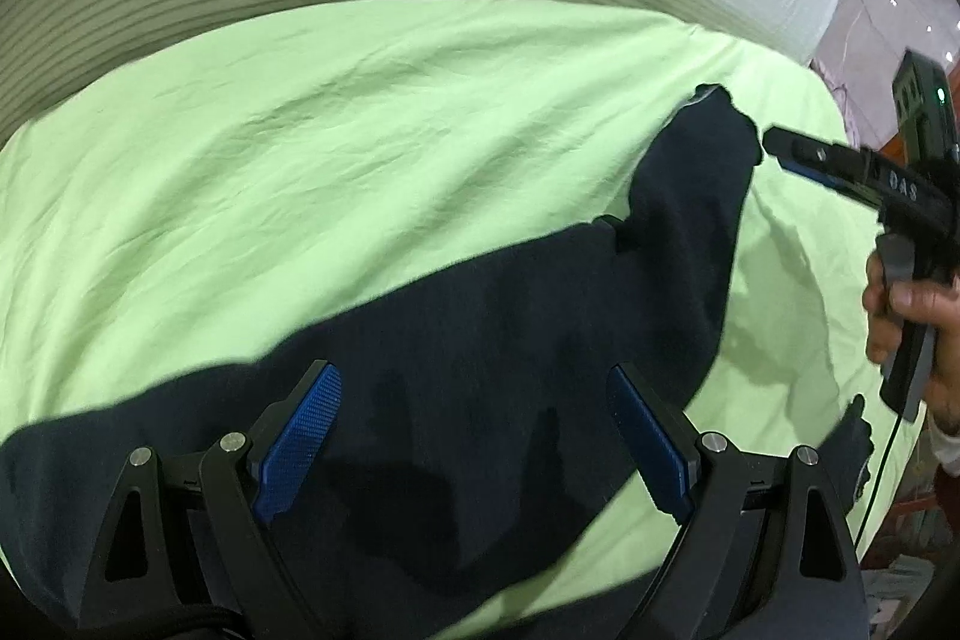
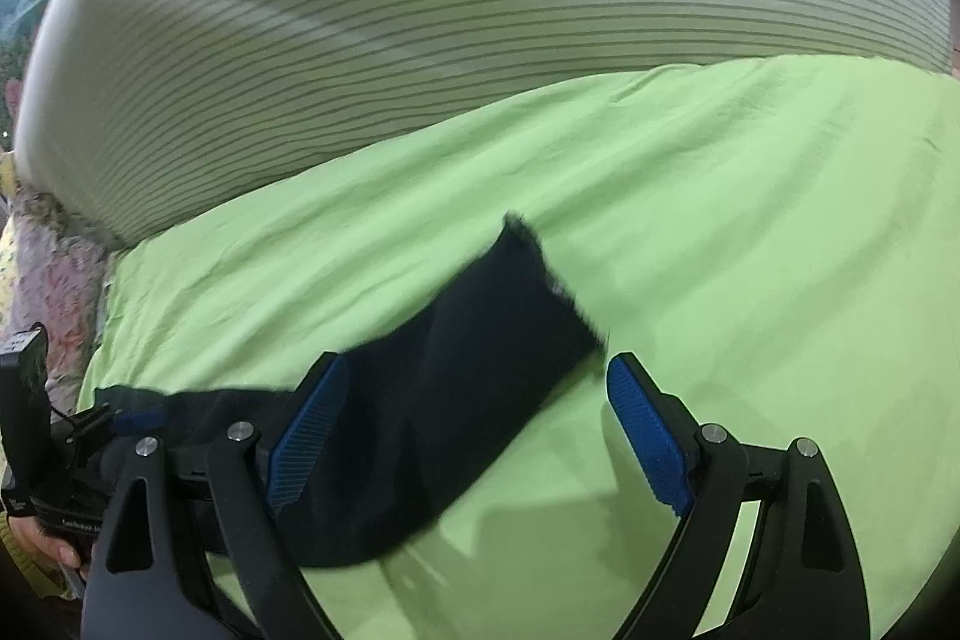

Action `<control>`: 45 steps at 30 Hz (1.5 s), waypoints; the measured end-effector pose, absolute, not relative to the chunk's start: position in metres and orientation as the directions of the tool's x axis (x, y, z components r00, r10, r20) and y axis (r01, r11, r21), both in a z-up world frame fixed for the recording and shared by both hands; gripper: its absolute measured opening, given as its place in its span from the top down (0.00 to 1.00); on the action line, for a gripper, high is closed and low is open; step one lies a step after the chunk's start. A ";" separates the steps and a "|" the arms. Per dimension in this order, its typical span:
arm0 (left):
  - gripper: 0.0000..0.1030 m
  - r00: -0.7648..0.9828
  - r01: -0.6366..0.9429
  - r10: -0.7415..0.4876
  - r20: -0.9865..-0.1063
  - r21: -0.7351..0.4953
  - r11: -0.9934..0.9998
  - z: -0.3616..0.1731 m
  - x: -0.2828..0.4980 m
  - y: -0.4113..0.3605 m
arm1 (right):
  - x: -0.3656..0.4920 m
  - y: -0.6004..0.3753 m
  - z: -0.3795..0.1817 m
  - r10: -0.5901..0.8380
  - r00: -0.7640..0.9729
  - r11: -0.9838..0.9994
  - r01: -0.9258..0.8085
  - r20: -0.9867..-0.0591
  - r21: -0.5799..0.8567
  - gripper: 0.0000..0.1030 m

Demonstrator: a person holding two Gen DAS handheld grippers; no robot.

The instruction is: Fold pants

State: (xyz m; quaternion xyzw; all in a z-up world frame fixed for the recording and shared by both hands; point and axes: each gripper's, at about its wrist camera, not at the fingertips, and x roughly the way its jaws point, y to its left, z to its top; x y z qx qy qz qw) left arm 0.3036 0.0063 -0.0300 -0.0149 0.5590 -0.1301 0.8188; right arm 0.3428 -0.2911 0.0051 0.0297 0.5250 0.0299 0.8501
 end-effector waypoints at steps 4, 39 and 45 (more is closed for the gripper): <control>0.12 0.314 0.234 -0.247 -0.917 -0.177 0.956 -0.034 0.319 0.002 | 0.366 -0.292 -0.001 0.074 0.440 0.997 -0.024 -0.895 0.071 0.14; 0.89 0.208 0.502 -0.409 -0.889 -0.262 0.824 0.012 0.294 0.035 | 0.276 -0.353 0.076 0.289 0.513 0.955 -0.096 -0.809 0.281 0.97; 0.90 0.227 0.482 -0.447 -0.865 -0.299 0.823 0.003 0.253 0.010 | 0.230 -0.369 0.074 0.288 0.494 0.955 -0.083 -0.820 0.286 0.97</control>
